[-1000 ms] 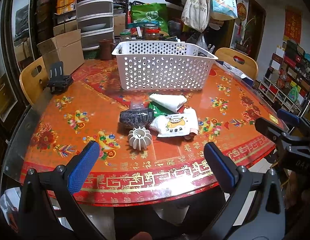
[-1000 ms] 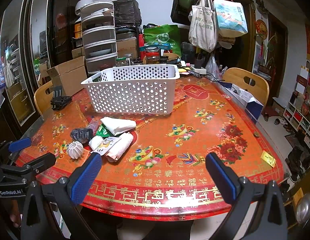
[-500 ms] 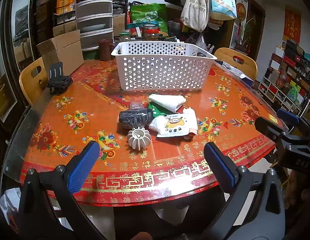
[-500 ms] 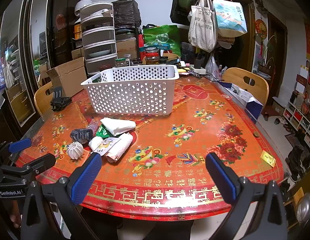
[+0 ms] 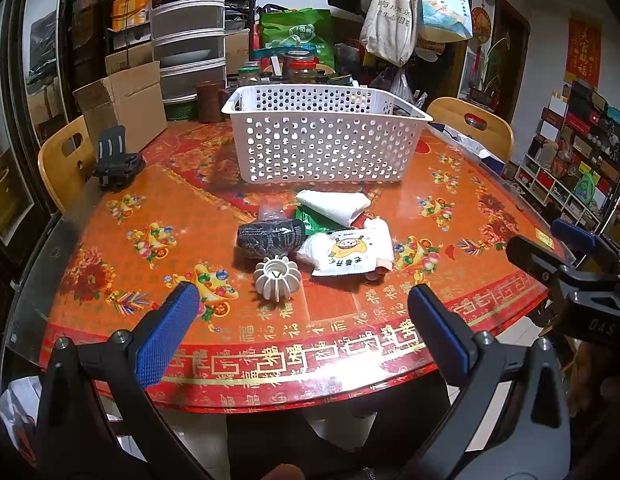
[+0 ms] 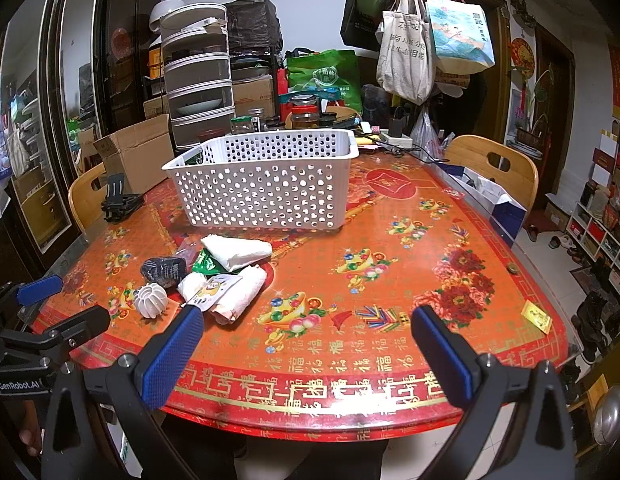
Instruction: Organize soft objects
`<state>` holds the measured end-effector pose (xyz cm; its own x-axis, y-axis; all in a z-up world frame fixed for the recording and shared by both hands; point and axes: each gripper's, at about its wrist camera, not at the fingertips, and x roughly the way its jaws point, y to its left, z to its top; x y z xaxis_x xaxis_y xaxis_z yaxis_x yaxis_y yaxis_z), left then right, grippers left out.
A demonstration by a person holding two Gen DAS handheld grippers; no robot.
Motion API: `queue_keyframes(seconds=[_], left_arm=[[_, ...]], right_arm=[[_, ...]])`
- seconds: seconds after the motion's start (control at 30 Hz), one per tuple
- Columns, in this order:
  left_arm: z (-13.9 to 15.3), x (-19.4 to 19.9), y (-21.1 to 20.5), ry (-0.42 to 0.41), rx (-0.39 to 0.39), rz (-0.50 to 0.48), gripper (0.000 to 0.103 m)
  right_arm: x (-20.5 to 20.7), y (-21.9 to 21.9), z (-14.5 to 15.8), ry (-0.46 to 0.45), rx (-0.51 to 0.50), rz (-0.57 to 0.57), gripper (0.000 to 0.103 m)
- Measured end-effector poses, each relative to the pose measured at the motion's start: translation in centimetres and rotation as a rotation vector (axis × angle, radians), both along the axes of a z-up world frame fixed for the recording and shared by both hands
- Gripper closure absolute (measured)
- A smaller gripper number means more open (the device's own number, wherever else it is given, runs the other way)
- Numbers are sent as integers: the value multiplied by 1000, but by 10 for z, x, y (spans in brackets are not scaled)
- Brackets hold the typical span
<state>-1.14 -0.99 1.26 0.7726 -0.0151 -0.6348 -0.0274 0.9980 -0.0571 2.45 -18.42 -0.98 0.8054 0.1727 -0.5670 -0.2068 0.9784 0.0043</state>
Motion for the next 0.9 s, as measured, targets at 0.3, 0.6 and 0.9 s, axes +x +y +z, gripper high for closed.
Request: queue_keyframes(seconds=[0.3, 0.6, 0.9], left_arm=[[0, 0, 0, 0, 0, 0, 0], [4, -3, 5, -26, -3, 14, 0], [-11, 22, 35, 0, -22, 24, 0]], right_arm=[[0, 0, 0, 0, 1, -1, 0], [1, 0, 0, 1, 7, 1, 0], [2, 7, -10, -120, 52, 74, 0]])
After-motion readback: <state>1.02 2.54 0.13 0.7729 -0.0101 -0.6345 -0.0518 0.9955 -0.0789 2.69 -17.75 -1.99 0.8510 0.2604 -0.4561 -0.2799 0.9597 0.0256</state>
